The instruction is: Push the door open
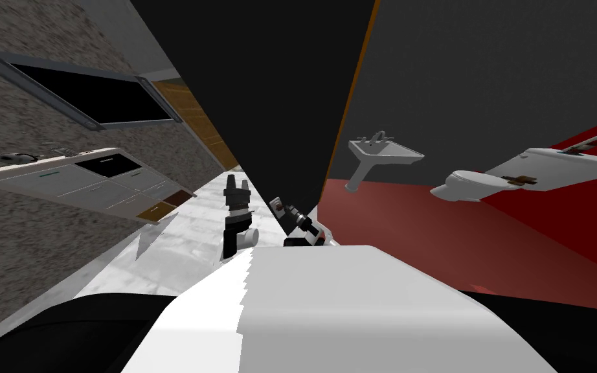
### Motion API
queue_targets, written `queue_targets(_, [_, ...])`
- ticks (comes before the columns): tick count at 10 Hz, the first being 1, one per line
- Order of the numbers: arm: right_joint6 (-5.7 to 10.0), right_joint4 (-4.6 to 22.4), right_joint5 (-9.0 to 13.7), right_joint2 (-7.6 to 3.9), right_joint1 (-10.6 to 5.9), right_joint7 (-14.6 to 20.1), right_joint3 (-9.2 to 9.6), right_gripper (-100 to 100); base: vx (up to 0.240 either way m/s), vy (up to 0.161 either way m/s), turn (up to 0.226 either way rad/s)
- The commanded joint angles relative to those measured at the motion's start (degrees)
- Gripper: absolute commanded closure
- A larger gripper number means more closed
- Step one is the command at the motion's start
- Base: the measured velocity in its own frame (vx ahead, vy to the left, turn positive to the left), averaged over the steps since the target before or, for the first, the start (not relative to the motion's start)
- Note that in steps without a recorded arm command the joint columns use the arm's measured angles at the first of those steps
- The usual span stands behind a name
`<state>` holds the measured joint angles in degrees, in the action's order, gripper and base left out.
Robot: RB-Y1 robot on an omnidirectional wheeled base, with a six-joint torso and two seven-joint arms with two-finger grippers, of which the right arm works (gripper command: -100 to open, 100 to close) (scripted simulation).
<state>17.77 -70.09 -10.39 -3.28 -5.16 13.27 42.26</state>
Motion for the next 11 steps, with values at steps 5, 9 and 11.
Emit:
queue_targets(5, [-0.85,-2.8,0.3,0.09,1.10,1.2,1.54,-100,-0.224,-0.155,-0.042])
queue_targets(9, [-0.29,-1.5,0.4,-0.42,0.38,0.8,0.65,-100,0.057,0.085,0.020])
queue_targets(11, [0.04,-0.9,0.4,-0.07,0.10,0.5,0.15,-100,0.176,0.204,0.036])
